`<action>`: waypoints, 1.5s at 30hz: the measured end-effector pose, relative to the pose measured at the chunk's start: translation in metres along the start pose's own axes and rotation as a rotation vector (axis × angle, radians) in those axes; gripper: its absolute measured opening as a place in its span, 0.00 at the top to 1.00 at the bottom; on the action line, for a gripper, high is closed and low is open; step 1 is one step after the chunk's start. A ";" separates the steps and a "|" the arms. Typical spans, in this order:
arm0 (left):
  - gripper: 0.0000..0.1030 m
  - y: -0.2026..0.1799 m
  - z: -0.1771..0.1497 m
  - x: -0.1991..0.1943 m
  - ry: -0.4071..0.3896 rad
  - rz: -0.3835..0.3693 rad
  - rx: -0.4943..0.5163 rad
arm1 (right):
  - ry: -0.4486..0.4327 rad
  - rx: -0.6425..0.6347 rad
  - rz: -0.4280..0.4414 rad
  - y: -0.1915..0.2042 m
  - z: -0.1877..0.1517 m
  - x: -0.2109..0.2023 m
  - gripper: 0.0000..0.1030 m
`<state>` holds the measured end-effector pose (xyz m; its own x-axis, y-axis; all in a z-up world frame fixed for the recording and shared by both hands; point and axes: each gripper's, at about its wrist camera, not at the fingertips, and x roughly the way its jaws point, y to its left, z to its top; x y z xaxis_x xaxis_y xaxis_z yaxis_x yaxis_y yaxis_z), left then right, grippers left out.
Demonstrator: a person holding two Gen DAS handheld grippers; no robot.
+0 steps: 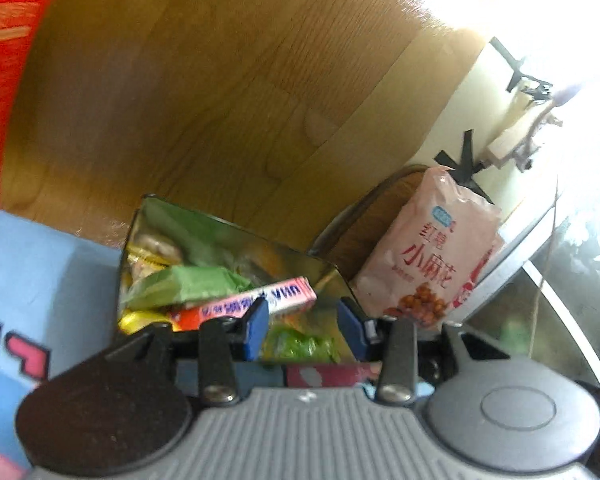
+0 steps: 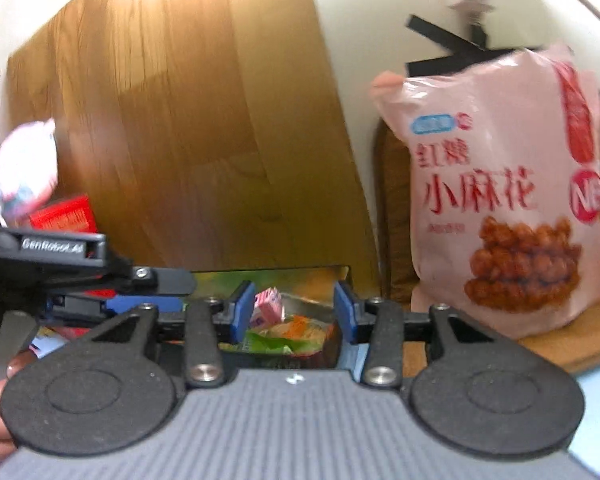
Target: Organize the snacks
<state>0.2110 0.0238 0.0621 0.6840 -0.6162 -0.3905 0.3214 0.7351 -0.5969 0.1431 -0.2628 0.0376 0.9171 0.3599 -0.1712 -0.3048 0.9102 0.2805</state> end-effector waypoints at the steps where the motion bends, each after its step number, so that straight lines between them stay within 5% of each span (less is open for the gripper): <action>1: 0.61 0.000 -0.005 -0.007 0.002 -0.008 0.001 | 0.013 0.020 0.018 -0.002 -0.004 -0.006 0.55; 9: 0.56 0.000 -0.070 -0.027 0.130 -0.042 -0.014 | 0.228 0.167 0.114 -0.013 -0.059 -0.053 0.50; 18: 0.61 0.007 -0.100 0.003 0.254 -0.045 -0.096 | 0.318 0.245 0.163 -0.002 -0.078 -0.055 0.50; 23: 0.60 0.008 -0.101 -0.020 0.197 -0.030 -0.098 | 0.323 0.161 0.168 0.027 -0.077 -0.041 0.49; 32: 0.60 0.040 -0.115 -0.092 0.061 0.008 -0.133 | 0.287 -0.037 0.309 0.085 -0.084 -0.044 0.50; 36: 0.59 0.054 -0.123 -0.094 0.065 0.056 -0.158 | 0.312 -0.118 0.329 0.104 -0.096 -0.035 0.49; 45: 0.50 0.054 -0.126 -0.090 0.043 0.023 -0.120 | 0.329 -0.147 0.358 0.105 -0.098 -0.032 0.36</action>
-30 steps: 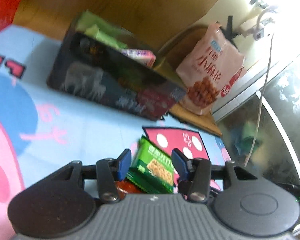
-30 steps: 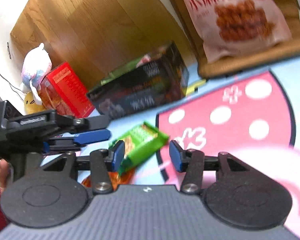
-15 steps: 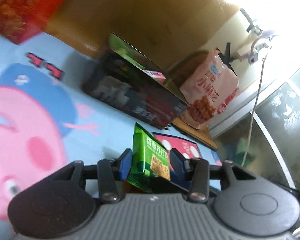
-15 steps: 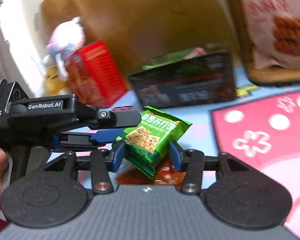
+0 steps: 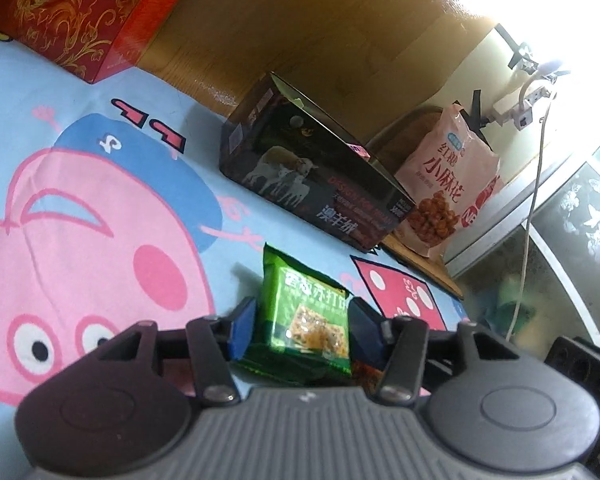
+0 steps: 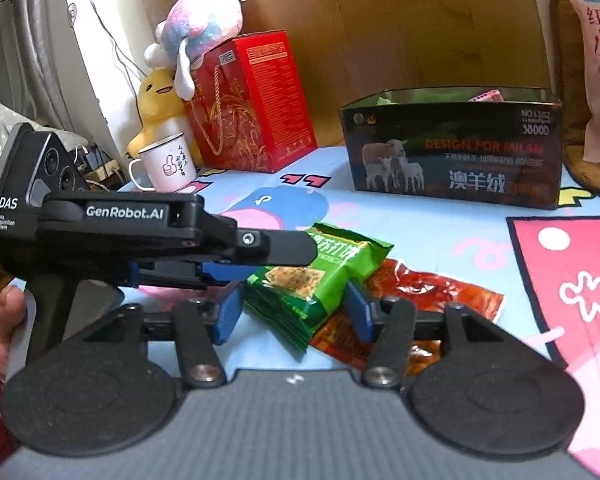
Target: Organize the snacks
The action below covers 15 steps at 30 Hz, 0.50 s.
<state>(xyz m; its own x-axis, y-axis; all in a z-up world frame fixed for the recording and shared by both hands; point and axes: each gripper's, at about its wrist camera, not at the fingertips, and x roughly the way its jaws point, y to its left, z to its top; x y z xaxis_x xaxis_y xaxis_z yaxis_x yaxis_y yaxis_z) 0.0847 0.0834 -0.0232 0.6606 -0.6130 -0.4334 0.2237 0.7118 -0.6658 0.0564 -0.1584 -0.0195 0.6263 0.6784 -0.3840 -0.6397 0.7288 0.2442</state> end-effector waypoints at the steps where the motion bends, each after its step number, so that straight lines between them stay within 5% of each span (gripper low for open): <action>1: 0.50 0.001 0.000 -0.001 0.000 -0.004 -0.004 | 0.003 -0.018 -0.007 0.005 -0.002 -0.001 0.35; 15: 0.50 0.002 0.000 0.000 0.002 -0.006 -0.005 | 0.027 -0.136 -0.092 0.022 -0.006 0.003 0.33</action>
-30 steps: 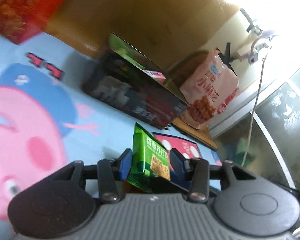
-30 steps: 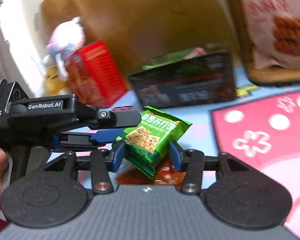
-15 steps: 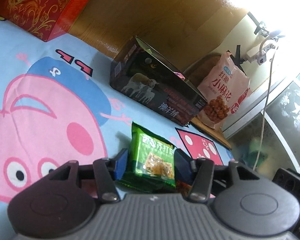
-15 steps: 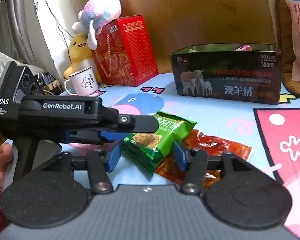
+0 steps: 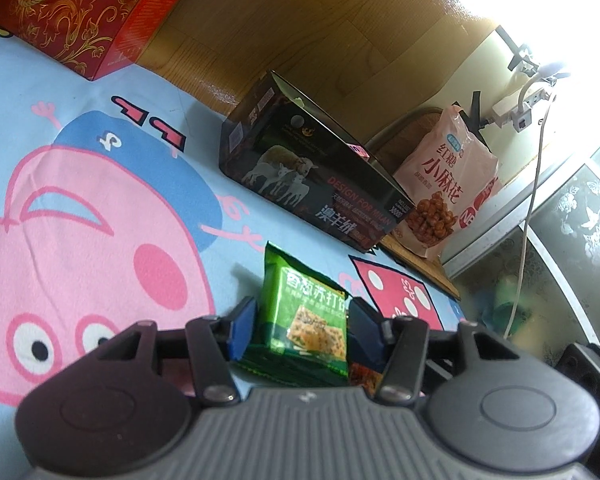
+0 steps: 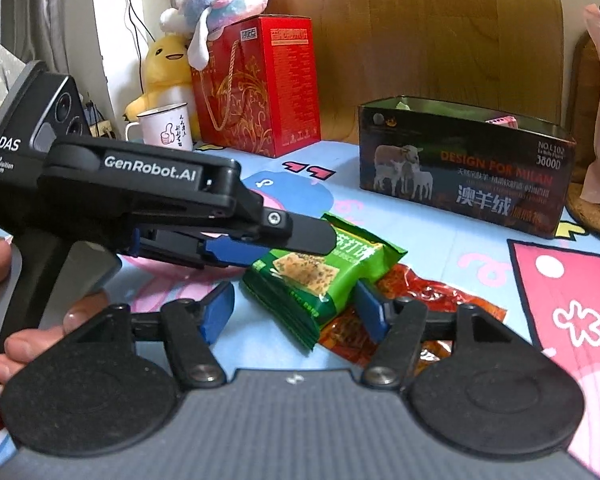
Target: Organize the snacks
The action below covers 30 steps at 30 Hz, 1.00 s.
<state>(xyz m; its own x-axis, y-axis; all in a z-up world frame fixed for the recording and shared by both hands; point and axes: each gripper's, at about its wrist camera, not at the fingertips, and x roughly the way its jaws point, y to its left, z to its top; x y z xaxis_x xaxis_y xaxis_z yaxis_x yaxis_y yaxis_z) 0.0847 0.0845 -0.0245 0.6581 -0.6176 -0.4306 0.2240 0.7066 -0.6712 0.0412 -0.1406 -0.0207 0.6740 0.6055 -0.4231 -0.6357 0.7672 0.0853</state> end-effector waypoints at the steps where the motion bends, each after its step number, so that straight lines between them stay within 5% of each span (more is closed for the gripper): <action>1: 0.50 0.000 0.000 0.000 0.000 0.000 0.000 | 0.001 -0.004 -0.004 0.001 0.000 0.000 0.33; 30: 0.50 0.000 0.000 0.000 0.002 0.000 0.002 | 0.017 -0.086 -0.075 0.011 0.000 0.003 0.36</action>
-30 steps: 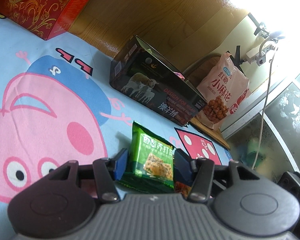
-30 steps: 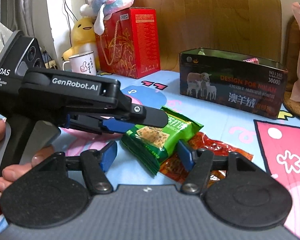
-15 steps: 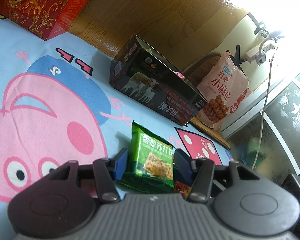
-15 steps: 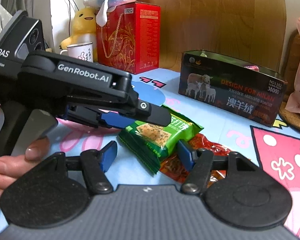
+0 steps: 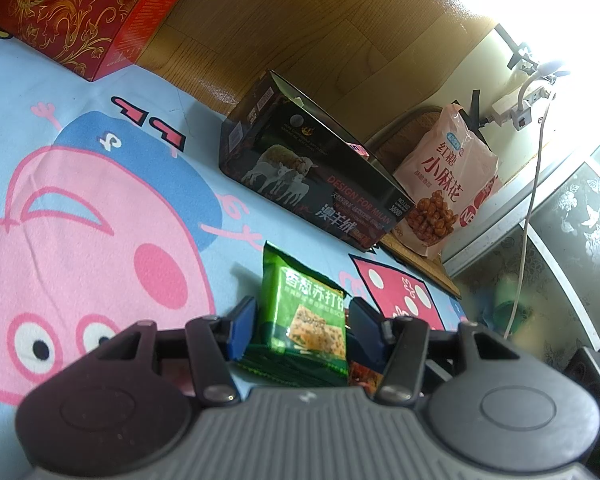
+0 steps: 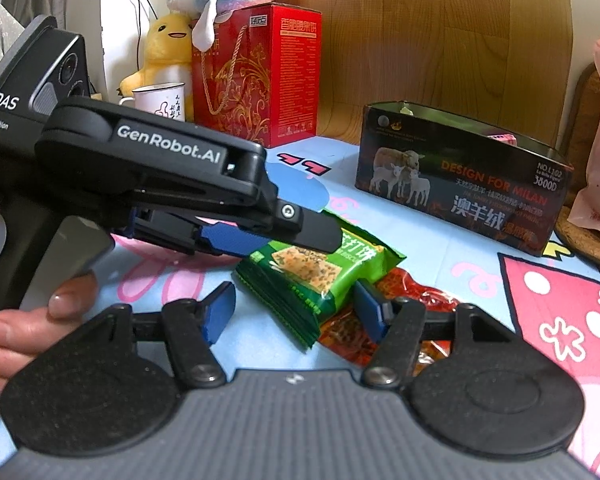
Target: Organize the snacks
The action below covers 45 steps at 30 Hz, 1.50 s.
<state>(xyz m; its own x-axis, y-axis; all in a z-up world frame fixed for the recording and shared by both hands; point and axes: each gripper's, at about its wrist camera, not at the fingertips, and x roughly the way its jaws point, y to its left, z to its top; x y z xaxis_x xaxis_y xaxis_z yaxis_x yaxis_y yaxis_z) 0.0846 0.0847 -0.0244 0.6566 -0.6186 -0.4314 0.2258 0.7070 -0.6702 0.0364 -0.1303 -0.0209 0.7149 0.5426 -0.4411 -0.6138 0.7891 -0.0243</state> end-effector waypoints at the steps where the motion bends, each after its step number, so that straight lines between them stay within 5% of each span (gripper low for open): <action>1: 0.50 0.000 0.000 0.000 0.000 0.000 0.000 | -0.001 0.001 0.000 -0.001 0.000 0.000 0.36; 20: 0.50 0.000 0.000 0.000 0.001 0.000 0.001 | -0.003 0.003 -0.004 -0.001 0.000 0.000 0.39; 27: 0.50 0.000 0.000 0.000 0.002 0.000 0.002 | -0.010 0.023 -0.027 -0.004 0.000 -0.001 0.50; 45: 0.50 0.001 0.000 0.000 0.004 -0.001 0.005 | -0.012 0.035 -0.063 -0.005 -0.001 -0.001 0.50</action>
<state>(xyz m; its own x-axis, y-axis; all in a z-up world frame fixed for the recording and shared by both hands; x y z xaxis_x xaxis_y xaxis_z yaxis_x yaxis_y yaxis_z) 0.0846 0.0849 -0.0252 0.6535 -0.6209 -0.4328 0.2301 0.7078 -0.6679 0.0380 -0.1348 -0.0207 0.7559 0.4947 -0.4288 -0.5556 0.8312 -0.0205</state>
